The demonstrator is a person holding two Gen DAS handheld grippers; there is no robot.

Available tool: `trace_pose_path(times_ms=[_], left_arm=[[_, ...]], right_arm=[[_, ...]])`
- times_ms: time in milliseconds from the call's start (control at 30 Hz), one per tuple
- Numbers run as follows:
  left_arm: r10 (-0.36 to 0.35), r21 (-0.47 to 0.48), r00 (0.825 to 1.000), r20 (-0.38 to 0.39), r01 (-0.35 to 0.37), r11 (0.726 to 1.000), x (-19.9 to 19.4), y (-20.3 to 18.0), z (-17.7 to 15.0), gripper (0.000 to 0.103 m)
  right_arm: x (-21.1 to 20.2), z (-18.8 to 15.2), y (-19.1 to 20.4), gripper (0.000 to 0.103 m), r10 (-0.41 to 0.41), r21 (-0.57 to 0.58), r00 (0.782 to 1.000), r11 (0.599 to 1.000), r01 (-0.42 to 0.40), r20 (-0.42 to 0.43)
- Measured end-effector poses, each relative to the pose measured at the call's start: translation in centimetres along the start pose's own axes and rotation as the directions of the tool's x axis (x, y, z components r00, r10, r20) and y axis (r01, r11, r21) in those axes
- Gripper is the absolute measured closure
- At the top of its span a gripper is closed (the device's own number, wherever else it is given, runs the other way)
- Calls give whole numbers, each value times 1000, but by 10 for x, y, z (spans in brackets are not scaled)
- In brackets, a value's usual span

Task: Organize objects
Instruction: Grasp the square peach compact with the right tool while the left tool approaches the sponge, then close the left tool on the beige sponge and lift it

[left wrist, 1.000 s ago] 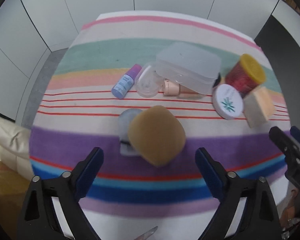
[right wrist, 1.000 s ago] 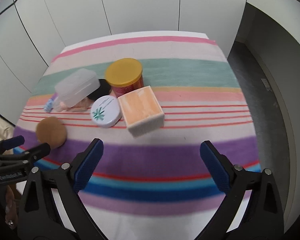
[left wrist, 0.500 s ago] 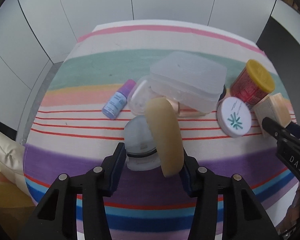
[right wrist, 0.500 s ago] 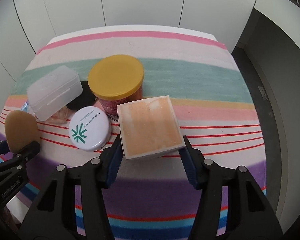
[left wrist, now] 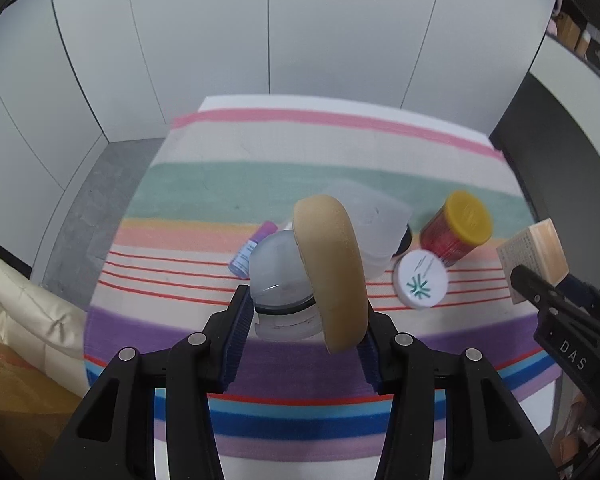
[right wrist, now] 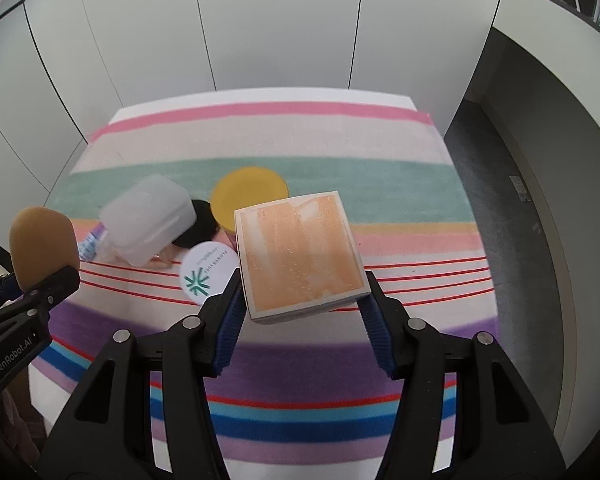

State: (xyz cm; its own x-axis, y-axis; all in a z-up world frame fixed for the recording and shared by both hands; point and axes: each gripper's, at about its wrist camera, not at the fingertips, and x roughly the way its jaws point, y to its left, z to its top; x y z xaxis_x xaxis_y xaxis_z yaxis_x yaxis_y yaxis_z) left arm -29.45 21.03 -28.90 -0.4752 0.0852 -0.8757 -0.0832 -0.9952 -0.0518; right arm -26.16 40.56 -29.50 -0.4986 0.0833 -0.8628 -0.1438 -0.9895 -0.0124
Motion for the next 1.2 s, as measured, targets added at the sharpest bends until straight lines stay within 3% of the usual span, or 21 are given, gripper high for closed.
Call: trace_pose_path(times_ms=[333,500,667,733,867,1200], left_arm=[[9,-19,1000,26,-8,1000,-31,8,-4,52],[46,-21,997,-62,-47,999,6,19,-16,47],[112,-32,981,-160,-118,992,54,39,-36,46],[129,-39,975,-179,-138,990,65,46,-43,39],[117,-68,979,-166,-129,989,67,52,-41,39],[194,-20,972,-130,-198,980,63,40,-42,38]], right_arm=[[-42,1,6,46,7,1,1000,1000,-7,21],[-27,-13,11,46,16,-3,999,1000,-16,-38],[-7,-30,16,46,25,-2,995,1000,-25,-99],[0,-32,15,46,21,2,994,1000,-20,-111],[11,-32,12,46,19,20,992,1000,-17,-124],[22,-35,21,46,48,0,988,999,-48,-149]])
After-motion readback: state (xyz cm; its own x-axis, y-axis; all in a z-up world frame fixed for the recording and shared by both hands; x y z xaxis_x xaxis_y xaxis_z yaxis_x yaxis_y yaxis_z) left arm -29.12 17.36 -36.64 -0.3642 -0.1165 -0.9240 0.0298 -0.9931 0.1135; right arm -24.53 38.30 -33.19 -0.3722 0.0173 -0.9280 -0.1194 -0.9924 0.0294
